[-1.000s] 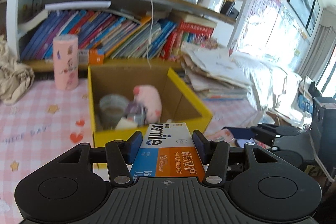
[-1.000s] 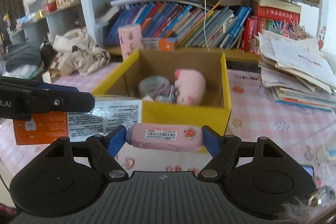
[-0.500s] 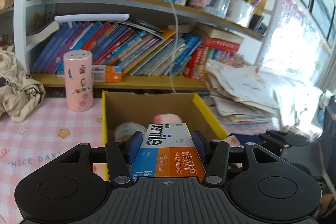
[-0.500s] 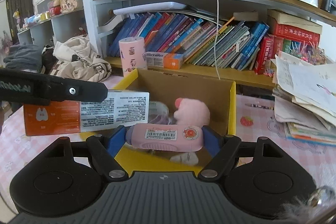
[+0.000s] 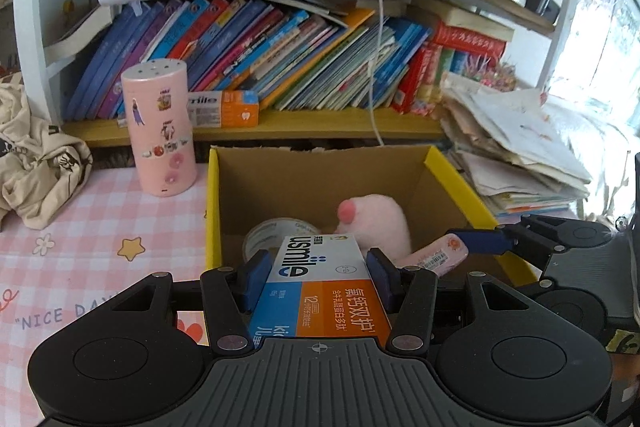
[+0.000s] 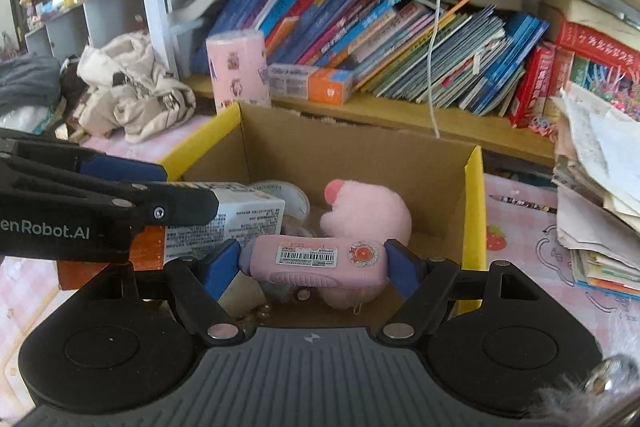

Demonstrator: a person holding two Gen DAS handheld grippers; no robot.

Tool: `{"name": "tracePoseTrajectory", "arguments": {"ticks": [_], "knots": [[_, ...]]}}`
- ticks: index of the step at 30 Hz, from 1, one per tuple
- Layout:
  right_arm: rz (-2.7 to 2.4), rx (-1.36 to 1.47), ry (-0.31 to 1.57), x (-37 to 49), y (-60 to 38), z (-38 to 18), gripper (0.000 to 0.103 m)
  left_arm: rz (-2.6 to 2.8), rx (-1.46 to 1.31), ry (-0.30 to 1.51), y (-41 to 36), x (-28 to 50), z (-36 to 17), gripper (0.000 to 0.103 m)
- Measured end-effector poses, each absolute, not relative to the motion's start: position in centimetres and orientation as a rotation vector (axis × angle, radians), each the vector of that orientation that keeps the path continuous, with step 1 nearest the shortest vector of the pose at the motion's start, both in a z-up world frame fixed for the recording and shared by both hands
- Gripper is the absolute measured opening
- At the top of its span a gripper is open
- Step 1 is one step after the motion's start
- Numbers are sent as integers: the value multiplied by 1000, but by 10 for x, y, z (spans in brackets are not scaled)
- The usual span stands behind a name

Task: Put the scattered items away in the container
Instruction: 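Lower the usmile box into the box with the left gripper while the right lowers the pink tube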

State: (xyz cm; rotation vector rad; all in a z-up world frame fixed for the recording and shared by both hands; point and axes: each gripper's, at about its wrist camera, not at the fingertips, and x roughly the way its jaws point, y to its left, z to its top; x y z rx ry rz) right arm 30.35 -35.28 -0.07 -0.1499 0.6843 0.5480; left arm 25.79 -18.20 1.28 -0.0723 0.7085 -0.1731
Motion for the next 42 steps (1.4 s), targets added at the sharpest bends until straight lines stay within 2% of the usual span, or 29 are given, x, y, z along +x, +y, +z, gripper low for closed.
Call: {"name": "tracePoseTrajectory", "arguments": {"ticks": [15,18,20,22,24,26,32,42], "knots": [[576,-177,773,320,-342,-21,77,-162,46,712,-194,265,1,52],[581,-163,770,318,-344,-20,78,-160,50,709,-196,263,2,61],[589,-150,766,316,-345,-17,81,-162,46,683,-196,258,5,76],[602,-147,755,312,-345,-14,87,-161,53,645,-197,252,10,84],[590,-157,734,306,-344,-10,92,-155,65,616,-198,246,15,86],[582,-155,721,302,-346,-7,93,-150,73,591,-198,238,20,93],[531,-119,687,286,-361,3,95,-111,75,520,-197,208,32,99],[430,-73,618,242,-380,13,99,-25,47,488,-188,167,31,102]]}}
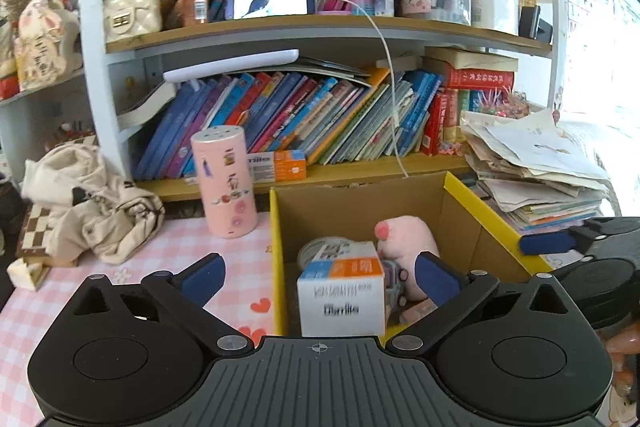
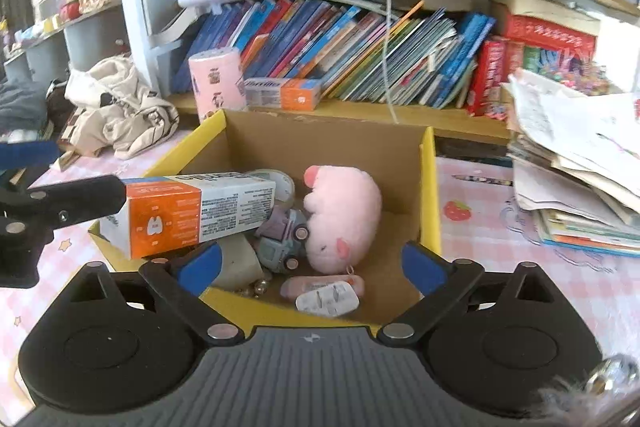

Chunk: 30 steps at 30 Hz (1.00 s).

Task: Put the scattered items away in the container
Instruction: 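Lower the usmile box into the box with the left gripper while the right lowers the pink tube, then open both grippers and raise both tools away from the yellow box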

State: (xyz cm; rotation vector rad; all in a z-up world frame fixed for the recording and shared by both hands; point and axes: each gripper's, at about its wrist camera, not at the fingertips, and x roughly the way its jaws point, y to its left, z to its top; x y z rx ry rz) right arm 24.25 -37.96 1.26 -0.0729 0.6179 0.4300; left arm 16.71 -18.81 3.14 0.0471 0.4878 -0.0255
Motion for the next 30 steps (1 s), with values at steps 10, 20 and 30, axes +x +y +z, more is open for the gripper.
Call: {"name": "tracePoseTrajectory", "arguments": {"ticks": [10,20,30], "knots": [[347,-86,615,195,-371,4,103,38,-5,550,-172,139,12,102],[315,-65,683,169,-355,0,103,31,-12,590,-154,117,9,102],[271,-68,703,148,-338,-1,103,20,-8,592,-137,99,10,102]]}}
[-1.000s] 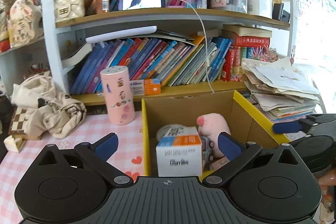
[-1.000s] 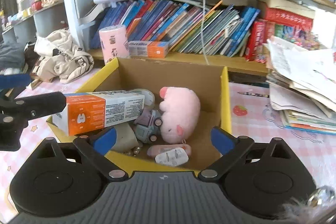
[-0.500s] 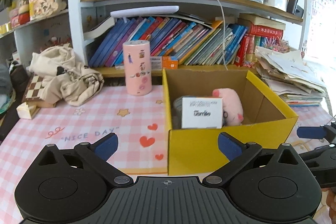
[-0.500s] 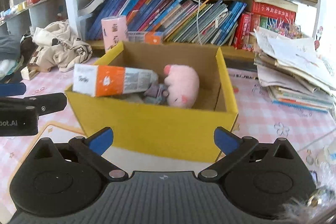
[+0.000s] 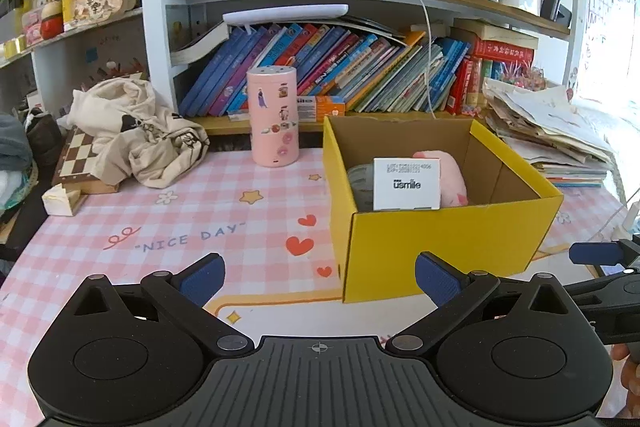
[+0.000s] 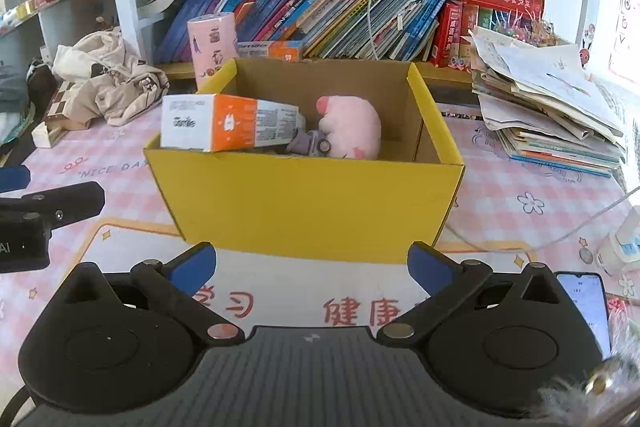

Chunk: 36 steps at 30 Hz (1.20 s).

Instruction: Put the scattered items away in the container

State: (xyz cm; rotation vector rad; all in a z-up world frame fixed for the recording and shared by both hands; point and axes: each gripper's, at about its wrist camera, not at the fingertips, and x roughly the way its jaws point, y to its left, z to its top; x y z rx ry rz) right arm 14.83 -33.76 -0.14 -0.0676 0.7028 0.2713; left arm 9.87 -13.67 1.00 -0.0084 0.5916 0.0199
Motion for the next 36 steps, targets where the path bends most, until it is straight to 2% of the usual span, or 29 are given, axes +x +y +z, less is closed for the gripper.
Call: {"name": "tracePoseTrajectory", "arguments": {"ticks": [36], "knots": [[236,-80,712,62,-286,0,103,-6,-11,622,-83,26,7,103]]}}
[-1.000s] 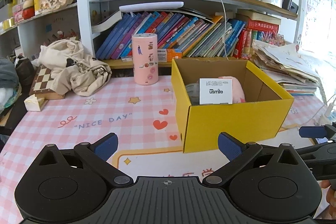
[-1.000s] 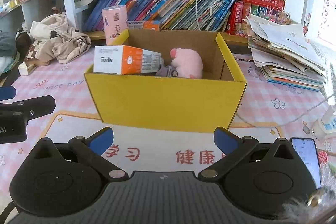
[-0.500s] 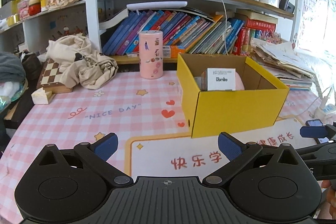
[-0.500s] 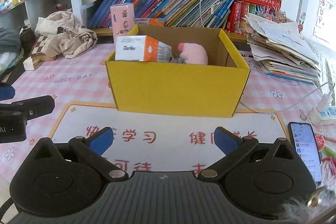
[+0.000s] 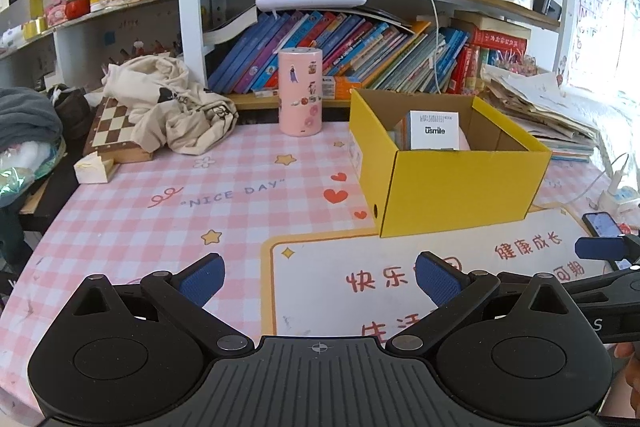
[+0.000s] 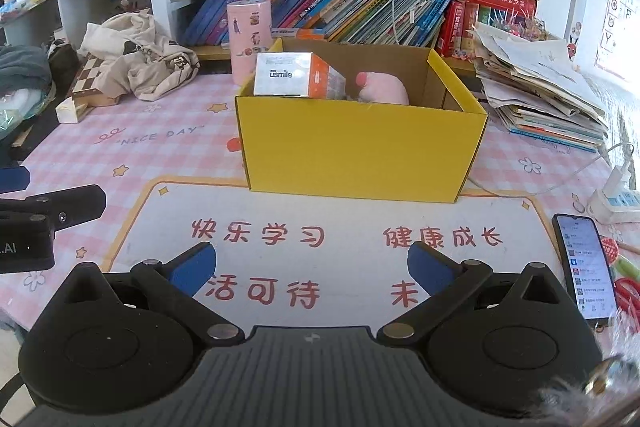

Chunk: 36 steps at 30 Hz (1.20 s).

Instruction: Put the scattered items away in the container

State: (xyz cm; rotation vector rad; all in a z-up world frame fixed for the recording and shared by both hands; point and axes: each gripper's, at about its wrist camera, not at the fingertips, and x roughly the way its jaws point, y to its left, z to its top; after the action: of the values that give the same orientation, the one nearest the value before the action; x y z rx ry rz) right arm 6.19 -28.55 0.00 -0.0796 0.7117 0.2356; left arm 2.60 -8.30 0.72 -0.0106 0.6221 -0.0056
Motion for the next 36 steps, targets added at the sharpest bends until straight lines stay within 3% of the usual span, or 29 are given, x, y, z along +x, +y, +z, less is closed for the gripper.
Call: {"name": "tracePoseTrajectory", "arguments": {"ticks": [36], "knots": [[238,-103,732,59,-269,-3,103,-9,-57,669,-63,23,-1,103]]}}
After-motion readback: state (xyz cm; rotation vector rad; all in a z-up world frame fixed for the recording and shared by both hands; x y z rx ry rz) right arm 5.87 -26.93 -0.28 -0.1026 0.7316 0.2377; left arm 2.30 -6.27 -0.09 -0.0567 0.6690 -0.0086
